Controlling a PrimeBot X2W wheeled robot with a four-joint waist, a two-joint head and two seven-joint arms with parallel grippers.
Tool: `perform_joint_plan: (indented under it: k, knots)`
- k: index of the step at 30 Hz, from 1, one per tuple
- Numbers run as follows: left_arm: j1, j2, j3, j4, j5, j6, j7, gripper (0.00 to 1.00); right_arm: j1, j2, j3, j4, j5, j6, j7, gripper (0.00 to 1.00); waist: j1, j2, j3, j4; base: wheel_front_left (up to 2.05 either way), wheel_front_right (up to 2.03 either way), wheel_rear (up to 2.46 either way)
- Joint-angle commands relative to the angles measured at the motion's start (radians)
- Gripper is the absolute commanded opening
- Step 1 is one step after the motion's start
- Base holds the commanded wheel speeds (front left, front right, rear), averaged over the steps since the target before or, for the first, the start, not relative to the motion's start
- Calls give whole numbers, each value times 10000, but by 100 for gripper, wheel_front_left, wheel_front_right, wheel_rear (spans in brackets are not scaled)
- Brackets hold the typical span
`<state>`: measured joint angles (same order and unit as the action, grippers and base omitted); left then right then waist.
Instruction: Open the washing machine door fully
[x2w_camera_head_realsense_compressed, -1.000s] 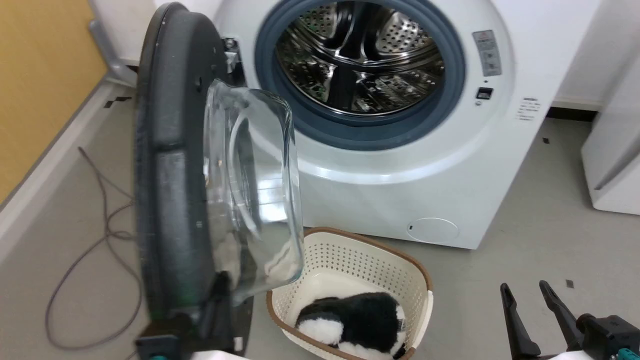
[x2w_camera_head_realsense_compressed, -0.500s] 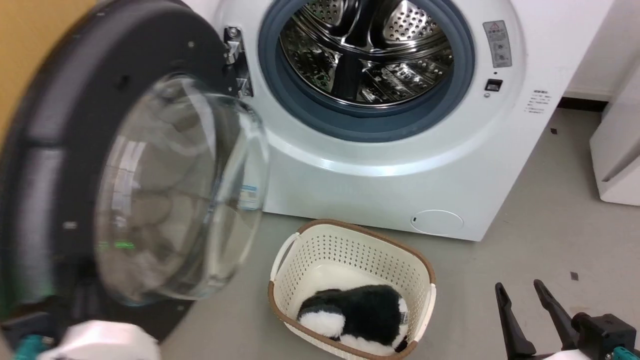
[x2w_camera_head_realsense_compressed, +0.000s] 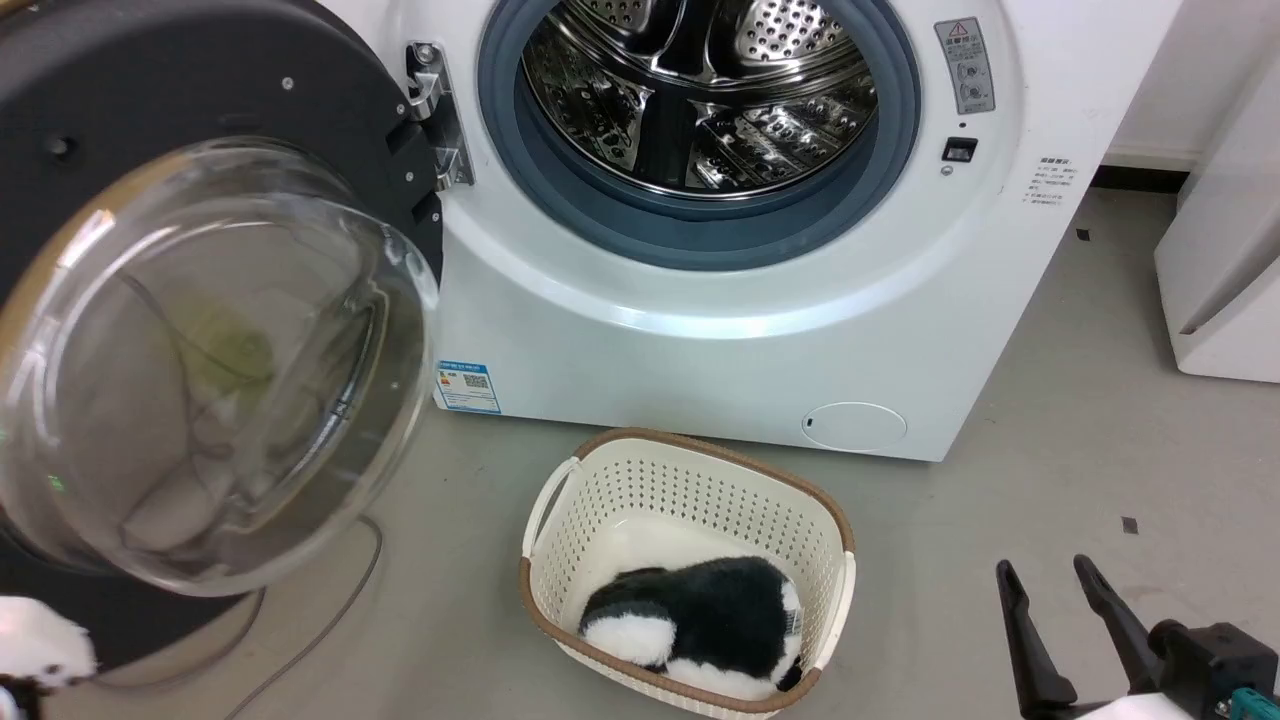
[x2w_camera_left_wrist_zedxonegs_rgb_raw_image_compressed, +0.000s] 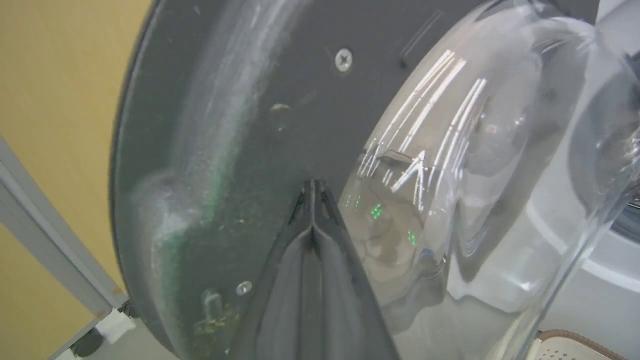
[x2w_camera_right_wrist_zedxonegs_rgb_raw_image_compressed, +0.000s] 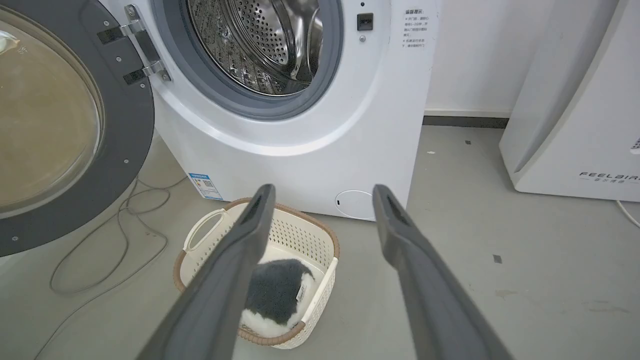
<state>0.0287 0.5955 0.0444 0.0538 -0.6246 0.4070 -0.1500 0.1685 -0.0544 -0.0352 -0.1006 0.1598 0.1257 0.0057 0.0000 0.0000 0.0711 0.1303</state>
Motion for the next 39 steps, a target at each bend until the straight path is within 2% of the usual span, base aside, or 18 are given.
perform_joint_plan:
  k: [1,7,12,18,22,25,26,29,30,31,36,39]
  knots:
    - [-269,189,153,427,-116,-143,-105,0,-208,41,-19,30,51,50,-16,100,0,0,8,-8,0,0,0]
    - [-910,488,295,2138,-310,-818,-469,0,-237,41,-36,14,-1,50,28,100,0,0,18,-31,0,0,0]
    - [-1070,360,222,2723,-279,-1033,-734,0,-201,41,-49,10,7,50,63,100,0,0,-6,-25,0,0,0]
    - [-466,-413,226,2261,-158,-909,-1019,0,-109,41,-83,101,84,50,42,100,0,0,-193,29,0,0,0]
    - [330,-1057,141,1244,119,-721,-1088,0,-42,41,-43,148,115,50,22,100,0,0,-368,64,0,0,0]
    - [1036,-1644,-49,287,474,-410,-1106,0,2,41,-14,163,130,50,21,100,0,0,-503,59,0,0,0]
    - [1275,-1790,-156,-14,603,-347,-1108,7,21,41,-3,154,128,50,19,100,0,0,-536,52,0,0,0]
    - [1829,-2220,-466,-809,920,-141,-1112,47,61,41,-13,115,113,50,12,100,0,0,-582,25,0,0,0]
    - [1935,-2375,-502,-1075,1053,-14,-1113,82,73,41,-35,97,117,50,3,100,0,0,-586,26,0,0,0]
    - [2017,-2501,-538,-1309,1217,103,-1113,100,85,41,-56,83,123,50,-4,100,0,0,-592,29,0,0,0]
    - [2095,-2814,-1047,-2132,2075,270,-1115,100,85,41,-25,46,52,50,-22,100,0,0,-627,-102,0,0,0]
    - [1881,-2780,-1668,-2411,2573,153,-1064,100,76,41,47,0,-29,50,-10,100,0,0,-652,-212,0,0,0]
